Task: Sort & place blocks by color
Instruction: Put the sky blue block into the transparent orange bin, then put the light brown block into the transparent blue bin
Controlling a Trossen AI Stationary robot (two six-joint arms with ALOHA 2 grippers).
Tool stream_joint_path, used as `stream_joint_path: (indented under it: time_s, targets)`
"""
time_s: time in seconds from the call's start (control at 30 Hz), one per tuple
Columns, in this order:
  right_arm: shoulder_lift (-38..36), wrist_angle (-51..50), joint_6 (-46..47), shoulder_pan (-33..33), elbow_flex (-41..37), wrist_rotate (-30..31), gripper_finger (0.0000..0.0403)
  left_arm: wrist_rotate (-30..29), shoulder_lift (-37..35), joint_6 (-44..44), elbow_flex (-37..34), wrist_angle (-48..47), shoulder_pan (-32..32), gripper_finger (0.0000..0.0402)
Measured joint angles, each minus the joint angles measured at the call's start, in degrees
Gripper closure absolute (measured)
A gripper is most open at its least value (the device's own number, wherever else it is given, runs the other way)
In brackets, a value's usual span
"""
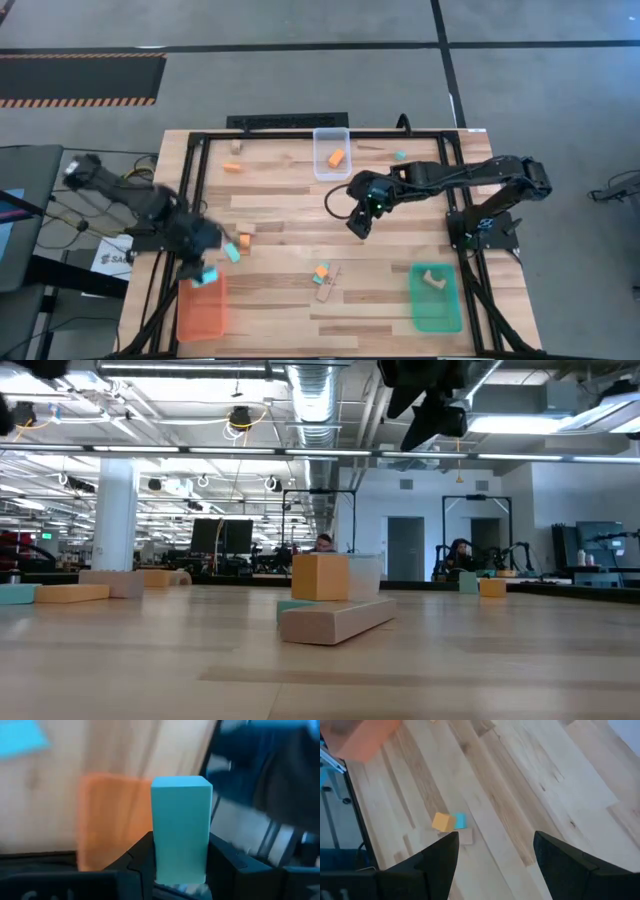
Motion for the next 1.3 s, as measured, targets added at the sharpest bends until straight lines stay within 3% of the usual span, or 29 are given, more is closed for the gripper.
stream_joint_path:
  time_s: [0.17, 0.37, 0.47, 0.6, 0.77, 0.93, 1.1, 1.3]
  targets:
    - [0.0, 0.1, -0.1, 0.0, 0.0, -0.4, 0.0121, -0.9, 4.9, -3.6, -5.5, 10.1, -14.1, 0.0293]
    - [0.0, 0.1, -1.2, 0.0, 0.0, -2.6, 0.0121, -3.3, 13.7, 0.0, -7.4, 11.4, -18.5, 0.0292]
    - [0.0, 0.0, -1.7, 0.0, 0.0, -2.8, 0.0121, -3.7, 18.2, 2.1, -7.5, 11.4, -18.7, 0.0287]
    - [0.0, 0.0, -2.6, -0.1, 0.0, -3.3, 0.0121, -3.1, 21.7, 2.9, -7.4, 11.6, -18.6, 0.0244]
    - [0.0, -0.1, -3.0, -0.1, 0.0, -4.4, 0.0121, -1.3, 22.2, 3.7, -6.3, 11.6, -18.7, 0.0172]
    - [0.0, -0.5, -3.1, -0.1, 0.0, -4.4, 0.0121, -0.9, 21.1, 3.8, -4.7, 11.6, -18.6, 0.0127]
    - [0.0, -1.2, -3.1, 0.6, 0.0, -4.4, 0.0121, -0.4, 16.9, 5.5, -2.8, 8.9, -16.9, 0.0117]
    - [0.0, -1.0, -3.5, 1.7, 0.0, -4.3, 0.0121, -9.9, 9.8, 9.9, -1.2, 2.0, -8.6, 0.0117]
